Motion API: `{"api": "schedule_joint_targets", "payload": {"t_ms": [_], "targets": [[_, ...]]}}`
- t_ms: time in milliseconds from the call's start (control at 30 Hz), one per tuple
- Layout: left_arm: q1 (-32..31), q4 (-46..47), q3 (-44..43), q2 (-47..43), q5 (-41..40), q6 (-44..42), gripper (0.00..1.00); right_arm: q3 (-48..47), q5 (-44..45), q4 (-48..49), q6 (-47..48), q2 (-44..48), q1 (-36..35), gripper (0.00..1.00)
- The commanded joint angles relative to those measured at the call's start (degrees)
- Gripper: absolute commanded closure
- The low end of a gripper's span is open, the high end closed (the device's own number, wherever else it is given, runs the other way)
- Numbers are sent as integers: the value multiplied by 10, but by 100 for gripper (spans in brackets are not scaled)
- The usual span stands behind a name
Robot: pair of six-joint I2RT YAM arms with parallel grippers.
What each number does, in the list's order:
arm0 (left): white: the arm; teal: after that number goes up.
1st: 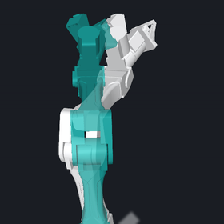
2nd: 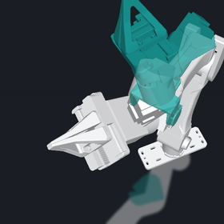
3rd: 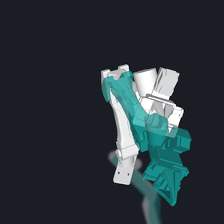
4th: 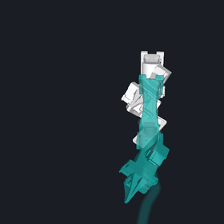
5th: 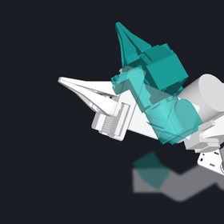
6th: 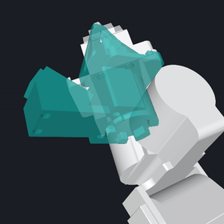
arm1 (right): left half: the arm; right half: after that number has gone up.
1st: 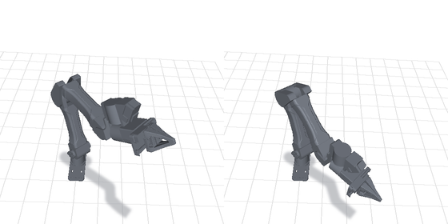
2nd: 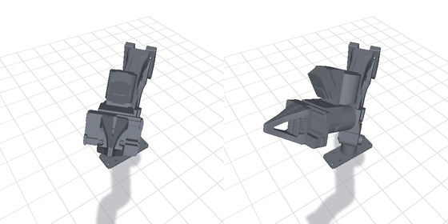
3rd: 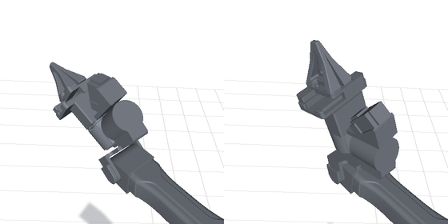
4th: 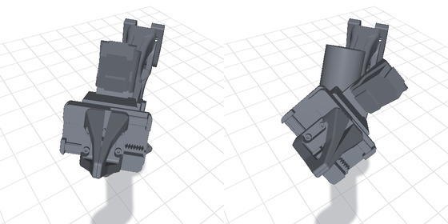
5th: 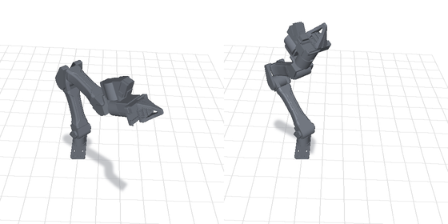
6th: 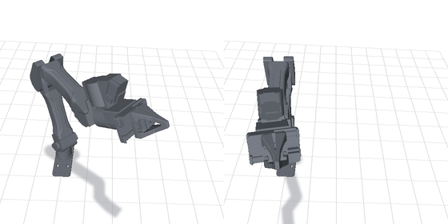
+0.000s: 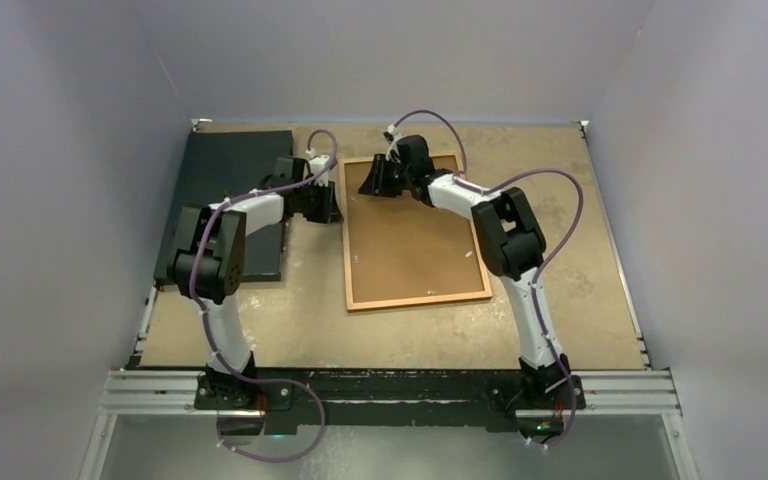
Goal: Put the photo into the frame
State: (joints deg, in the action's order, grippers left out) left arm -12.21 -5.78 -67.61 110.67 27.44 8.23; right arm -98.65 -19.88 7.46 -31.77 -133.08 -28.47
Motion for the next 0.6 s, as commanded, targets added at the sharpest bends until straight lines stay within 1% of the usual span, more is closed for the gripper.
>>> {"api": "schedule_joint_targets", "payload": {"t_ms": [0,267,400,567], "targets": [[3,22,-20,14,22,7,83,-46,-45,31,-1,-15,-1,65],[4,31,-12,26,36,6,81,-89,-79,23,5,-59,-1,65],[4,33,-10,30,29,3,81,-85,-96,22,10,-62,-1,66],[4,38,-3,31,22,5,83,-86,-120,19,15,-67,-1,67]]}}
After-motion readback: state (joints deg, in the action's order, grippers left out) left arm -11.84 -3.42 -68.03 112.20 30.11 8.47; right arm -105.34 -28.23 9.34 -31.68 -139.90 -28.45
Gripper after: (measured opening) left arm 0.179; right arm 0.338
